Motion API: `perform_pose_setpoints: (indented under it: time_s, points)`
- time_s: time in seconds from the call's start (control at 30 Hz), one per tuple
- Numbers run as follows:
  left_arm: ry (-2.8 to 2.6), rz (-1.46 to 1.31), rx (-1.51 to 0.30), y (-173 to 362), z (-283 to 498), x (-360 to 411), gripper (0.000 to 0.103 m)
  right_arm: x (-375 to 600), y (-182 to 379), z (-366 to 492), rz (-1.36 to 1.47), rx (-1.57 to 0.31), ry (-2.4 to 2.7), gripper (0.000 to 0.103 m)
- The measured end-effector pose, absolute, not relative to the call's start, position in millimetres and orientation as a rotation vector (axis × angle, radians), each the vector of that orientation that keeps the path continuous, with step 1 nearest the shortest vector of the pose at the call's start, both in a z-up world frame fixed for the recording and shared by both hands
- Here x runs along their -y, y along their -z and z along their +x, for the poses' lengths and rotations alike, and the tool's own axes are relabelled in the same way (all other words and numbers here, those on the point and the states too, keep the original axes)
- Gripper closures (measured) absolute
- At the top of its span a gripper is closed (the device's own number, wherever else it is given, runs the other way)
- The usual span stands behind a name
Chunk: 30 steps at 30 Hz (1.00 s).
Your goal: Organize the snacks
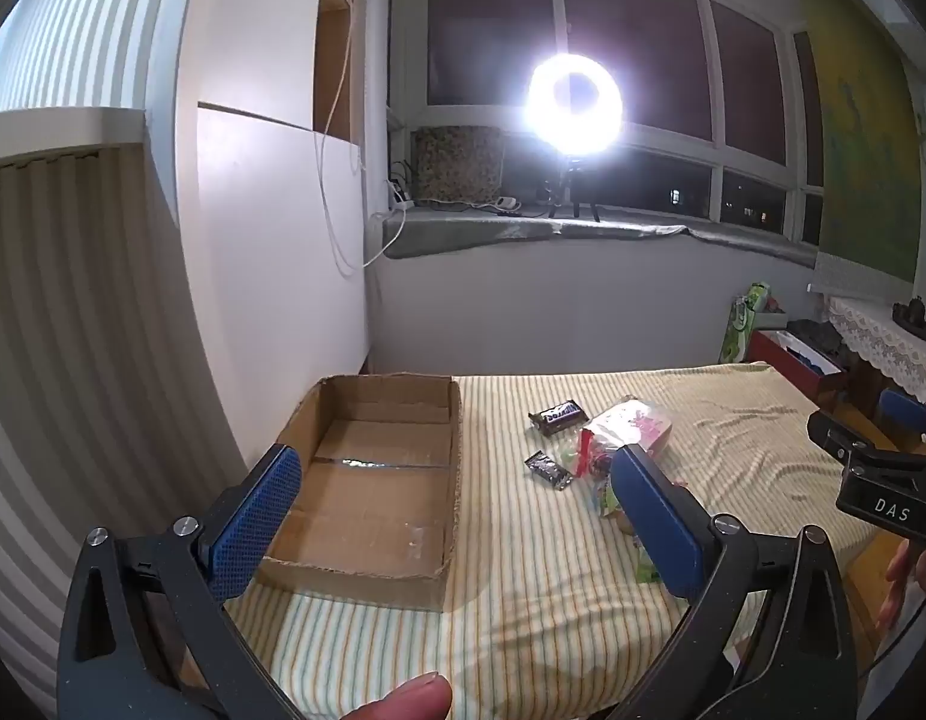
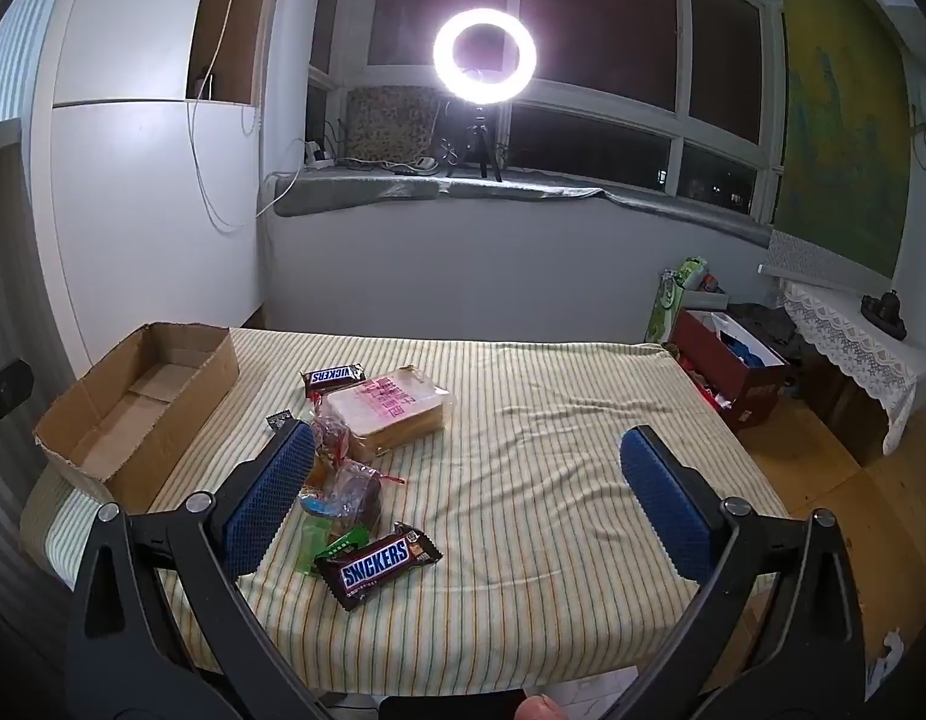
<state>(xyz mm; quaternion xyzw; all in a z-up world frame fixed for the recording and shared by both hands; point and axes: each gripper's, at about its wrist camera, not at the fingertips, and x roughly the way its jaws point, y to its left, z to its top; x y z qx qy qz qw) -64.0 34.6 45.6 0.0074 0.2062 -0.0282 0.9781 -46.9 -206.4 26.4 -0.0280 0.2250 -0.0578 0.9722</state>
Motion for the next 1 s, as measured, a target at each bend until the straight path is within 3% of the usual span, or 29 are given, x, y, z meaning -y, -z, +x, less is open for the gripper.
perform_pose_setpoints:
  time_s: [1.0]
  points:
    - [0.053,0.018,-0.412,-48.9,-65.2,-34.5,0.0,202.3,-26.1,-50.8,-0.06,-0.454,0.116,0.0]
